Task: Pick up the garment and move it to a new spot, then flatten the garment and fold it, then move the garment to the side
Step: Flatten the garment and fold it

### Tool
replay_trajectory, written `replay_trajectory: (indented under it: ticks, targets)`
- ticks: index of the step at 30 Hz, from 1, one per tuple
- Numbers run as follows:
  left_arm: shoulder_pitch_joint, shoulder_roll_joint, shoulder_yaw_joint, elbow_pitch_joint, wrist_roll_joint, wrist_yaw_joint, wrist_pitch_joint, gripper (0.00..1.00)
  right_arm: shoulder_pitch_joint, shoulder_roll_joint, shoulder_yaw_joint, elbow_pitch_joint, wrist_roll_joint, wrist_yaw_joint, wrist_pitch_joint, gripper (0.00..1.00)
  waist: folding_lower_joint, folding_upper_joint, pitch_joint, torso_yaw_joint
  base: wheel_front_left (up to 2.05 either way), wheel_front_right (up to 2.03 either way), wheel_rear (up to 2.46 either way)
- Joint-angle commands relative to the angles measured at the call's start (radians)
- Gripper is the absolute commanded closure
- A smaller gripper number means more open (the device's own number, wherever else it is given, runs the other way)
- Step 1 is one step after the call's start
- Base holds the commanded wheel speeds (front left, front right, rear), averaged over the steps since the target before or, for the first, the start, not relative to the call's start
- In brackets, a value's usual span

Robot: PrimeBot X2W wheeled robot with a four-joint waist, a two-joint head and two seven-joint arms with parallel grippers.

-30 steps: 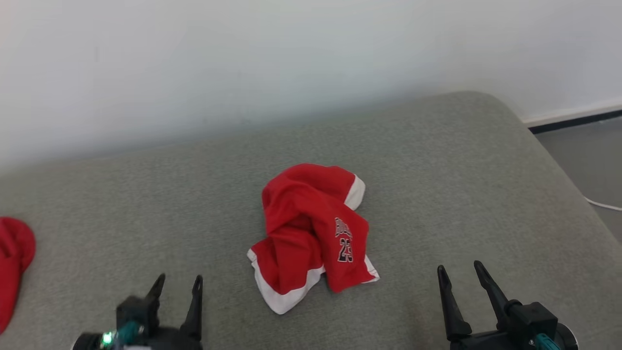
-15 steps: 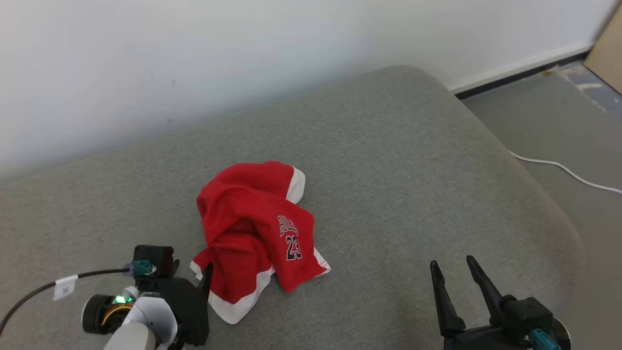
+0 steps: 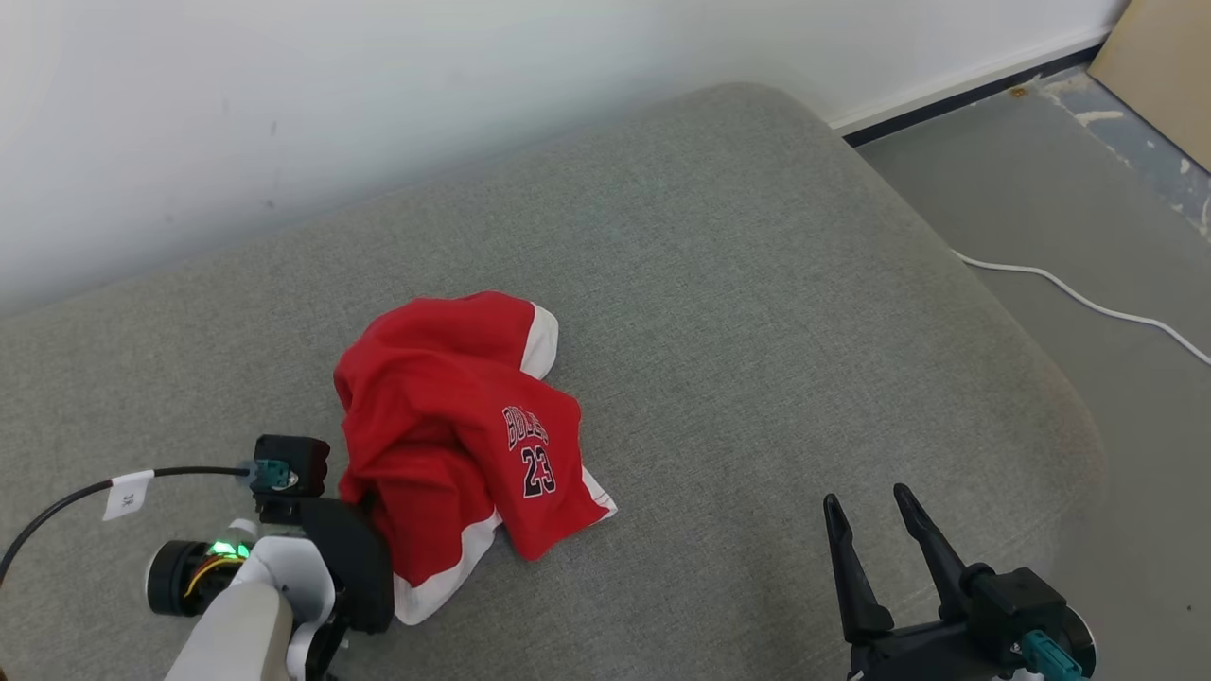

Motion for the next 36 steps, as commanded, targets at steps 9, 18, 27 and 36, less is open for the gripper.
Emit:
replay_trajectory:
  ticks: [9, 18, 27, 36]
  targets:
    - [-0.117, -0.096, -0.032, -0.112, -0.055, -0.005, -0.119, 1.00, -0.013, 0.005, 0.000, 0.009, 0.004, 0.003, -0.011, 0.00, -0.0001, -0.0001, -0.002, 0.030, 0.00, 0.00, 0.00]
    - [-0.326, -0.151, -0.217, -0.272, -0.191, -0.012, -0.244, 1.00, -0.028, 0.007, 0.024, 0.027, 0.012, 0.003, -0.019, 0.00, -0.0001, -0.0001, 0.003, 0.024, 0.00, 0.00, 0.00]
    - [-0.477, -0.151, -0.415, -0.298, -0.474, 0.196, -0.503, 1.00, -0.036, 0.008, 0.036, 0.050, 0.020, 0.003, -0.030, 0.00, -0.0001, -0.0001, 0.000, 0.002, 0.00, 0.00, 0.00]
    - [-0.363, -0.108, -0.380, -0.099, -0.437, 0.375, -0.536, 1.00, -0.035, 0.009, 0.010, 0.042, 0.026, 0.003, -0.043, 0.00, -0.0001, -0.0001, 0.022, 0.095, 0.00, 0.00, 0.00]
